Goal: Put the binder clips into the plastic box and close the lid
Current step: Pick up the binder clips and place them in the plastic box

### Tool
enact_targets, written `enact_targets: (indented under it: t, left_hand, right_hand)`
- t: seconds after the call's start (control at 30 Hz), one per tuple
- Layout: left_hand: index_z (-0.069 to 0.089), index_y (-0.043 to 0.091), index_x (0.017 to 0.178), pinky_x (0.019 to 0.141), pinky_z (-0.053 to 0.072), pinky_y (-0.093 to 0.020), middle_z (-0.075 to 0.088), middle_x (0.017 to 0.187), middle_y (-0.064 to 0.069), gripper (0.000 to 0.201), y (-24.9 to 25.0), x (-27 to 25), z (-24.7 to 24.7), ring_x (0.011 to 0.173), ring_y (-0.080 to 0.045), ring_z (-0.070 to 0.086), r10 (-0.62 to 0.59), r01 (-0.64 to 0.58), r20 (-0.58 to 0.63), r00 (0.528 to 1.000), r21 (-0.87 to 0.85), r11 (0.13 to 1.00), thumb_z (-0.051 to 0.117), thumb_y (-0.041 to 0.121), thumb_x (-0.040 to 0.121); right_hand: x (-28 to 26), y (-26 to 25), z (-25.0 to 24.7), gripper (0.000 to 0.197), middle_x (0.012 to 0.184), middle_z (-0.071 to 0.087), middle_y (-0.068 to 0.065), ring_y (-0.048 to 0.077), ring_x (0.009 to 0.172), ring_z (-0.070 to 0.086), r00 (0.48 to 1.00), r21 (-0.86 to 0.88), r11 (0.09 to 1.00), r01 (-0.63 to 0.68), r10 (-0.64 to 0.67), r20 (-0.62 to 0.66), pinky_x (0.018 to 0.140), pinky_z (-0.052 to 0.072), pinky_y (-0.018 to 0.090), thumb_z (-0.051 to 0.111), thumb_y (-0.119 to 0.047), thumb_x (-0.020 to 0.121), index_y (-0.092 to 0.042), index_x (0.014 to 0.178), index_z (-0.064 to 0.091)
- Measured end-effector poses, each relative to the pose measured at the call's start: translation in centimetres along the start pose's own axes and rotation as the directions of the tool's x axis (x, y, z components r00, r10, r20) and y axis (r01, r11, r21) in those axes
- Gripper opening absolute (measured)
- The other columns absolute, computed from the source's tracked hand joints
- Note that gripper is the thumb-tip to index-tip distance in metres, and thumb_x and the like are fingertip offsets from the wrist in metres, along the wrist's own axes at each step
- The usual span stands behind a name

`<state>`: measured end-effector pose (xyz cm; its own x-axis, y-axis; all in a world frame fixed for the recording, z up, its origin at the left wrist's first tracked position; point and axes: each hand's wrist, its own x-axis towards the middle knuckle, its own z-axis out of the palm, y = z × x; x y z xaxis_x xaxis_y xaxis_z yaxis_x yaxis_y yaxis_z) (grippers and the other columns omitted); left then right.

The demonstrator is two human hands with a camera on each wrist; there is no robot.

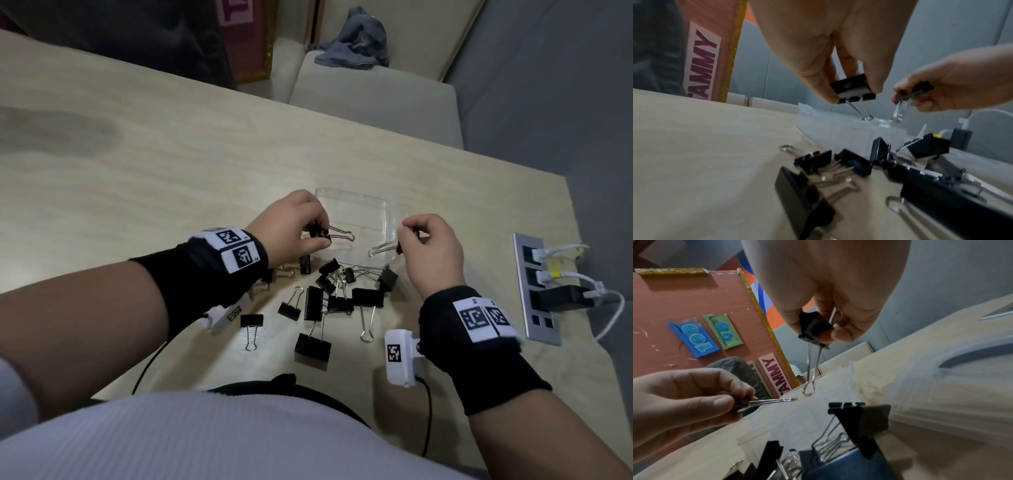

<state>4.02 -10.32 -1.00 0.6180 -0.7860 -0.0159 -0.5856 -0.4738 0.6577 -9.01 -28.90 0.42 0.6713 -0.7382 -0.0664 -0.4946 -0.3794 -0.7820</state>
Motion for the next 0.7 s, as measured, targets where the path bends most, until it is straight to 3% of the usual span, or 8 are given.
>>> enact_targets:
  t: [0.07, 0.17, 0.3, 0.4, 0.47, 0.53, 0.63, 0.7]
  left_hand:
    - [0.067, 0.017, 0.099, 0.089, 0.051, -0.028, 0.054, 0.115, 0.000, 0.022, -0.3, 0.5, 0.7, 0.092, -0.014, 0.061, -0.024, 0.023, 0.029, 0.999, 0.042, 0.999, 0.075, 0.026, 0.080]
    - [0.066, 0.015, 0.106, 0.091, 0.049, -0.029, 0.050, 0.126, -0.002, 0.027, -0.3, 1.0, 1.2, 0.100, -0.021, 0.060, -0.020, 0.011, 0.073, 0.997, 0.128, 0.992, 0.073, 0.025, 0.082]
    - [0.064, 0.013, 0.116, 0.097, 0.045, -0.033, 0.046, 0.138, -0.002, 0.034, -0.3, 1.5, 1.0, 0.112, -0.024, 0.057, -0.013, -0.035, 0.154, 0.988, 0.303, 0.952, 0.064, 0.033, 0.088]
    - [0.062, 0.020, 0.124, 0.111, 0.030, -0.043, 0.046, 0.142, 0.002, 0.045, -1.3, 1.2, 1.4, 0.133, -0.022, 0.042, -0.007, -0.106, 0.210, 0.978, 0.522, 0.846, 0.052, 0.048, 0.090]
    - [0.058, 0.024, 0.129, 0.115, 0.021, -0.050, 0.042, 0.146, 0.004, 0.048, -1.8, 0.7, 1.7, 0.143, -0.019, 0.027, -0.015, -0.131, 0.244, 0.970, 0.570, 0.811, 0.048, 0.052, 0.091]
    - [0.053, 0.026, 0.133, 0.115, 0.018, -0.053, 0.037, 0.150, 0.005, 0.052, -1.8, 0.1, 1.8, 0.145, -0.019, 0.022, -0.012, -0.158, 0.277, 0.961, 0.583, 0.797, 0.046, 0.054, 0.090]
    - [0.056, 0.025, 0.129, 0.111, 0.028, -0.048, 0.043, 0.144, 0.001, 0.046, -1.2, -1.0, 1.3, 0.135, -0.025, 0.036, 0.037, -0.170, 0.241, 0.970, 0.558, 0.812, 0.052, 0.047, 0.088]
    - [0.062, 0.024, 0.118, 0.099, 0.036, -0.045, 0.054, 0.130, -0.002, 0.037, -0.8, -2.1, 1.0, 0.121, -0.028, 0.048, 0.104, -0.204, 0.211, 0.972, 0.530, 0.823, 0.058, 0.037, 0.084]
  right_hand:
    - [0.3, 0.3, 0.7, 0.010, 0.104, 0.065, 0.004, 0.018, 0.091, 0.063, 0.999, -0.007, 1.000, -0.001, 0.001, 0.038, 0.092, 0.050, 0.040, 0.060, -0.027, 0.083, -0.036, 0.089, 0.060]
    - [0.5, 0.5, 1.6, 0.023, 0.112, 0.057, -0.001, 0.016, 0.092, 0.059, 0.991, -0.099, 0.994, 0.052, -0.040, 0.126, 0.093, 0.048, 0.034, 0.061, -0.025, 0.087, -0.026, 0.109, 0.062]
    - [0.8, 0.7, 2.0, 0.039, 0.137, 0.051, 0.004, 0.020, 0.122, 0.050, 0.951, -0.366, 0.913, 0.178, -0.064, 0.302, 0.103, 0.035, 0.029, 0.050, -0.017, 0.092, -0.016, 0.130, 0.053]
    - [0.7, 1.5, 1.9, 0.042, 0.148, 0.041, 0.006, 0.022, 0.136, 0.037, 0.928, -0.466, 0.849, 0.252, -0.076, 0.364, 0.115, 0.026, 0.035, 0.043, -0.014, 0.093, -0.014, 0.134, 0.051]
    - [0.1, 1.7, 1.7, 0.039, 0.144, 0.044, 0.006, 0.024, 0.133, 0.039, 0.936, -0.456, 0.846, 0.277, -0.130, 0.326, 0.113, 0.029, 0.039, 0.046, -0.015, 0.091, -0.016, 0.129, 0.055]
    - [-0.8, 1.6, 1.2, 0.030, 0.125, 0.053, 0.004, 0.024, 0.119, 0.047, 0.940, -0.417, 0.855, 0.307, -0.204, 0.274, 0.103, 0.038, 0.039, 0.052, -0.015, 0.088, -0.018, 0.116, 0.062]
    - [-2.7, 1.7, 0.4, 0.016, 0.101, 0.057, -0.002, 0.019, 0.097, 0.055, 0.884, -0.411, 0.803, 0.431, -0.286, 0.369, 0.086, 0.047, 0.035, 0.054, -0.019, 0.087, -0.020, 0.099, 0.064]
    - [-4.0, 2.3, 0.3, 0.021, 0.106, 0.060, -0.003, 0.018, 0.100, 0.053, 0.831, -0.481, 0.719, 0.501, -0.244, 0.500, 0.086, 0.046, 0.035, 0.052, -0.027, 0.087, -0.022, 0.105, 0.064]
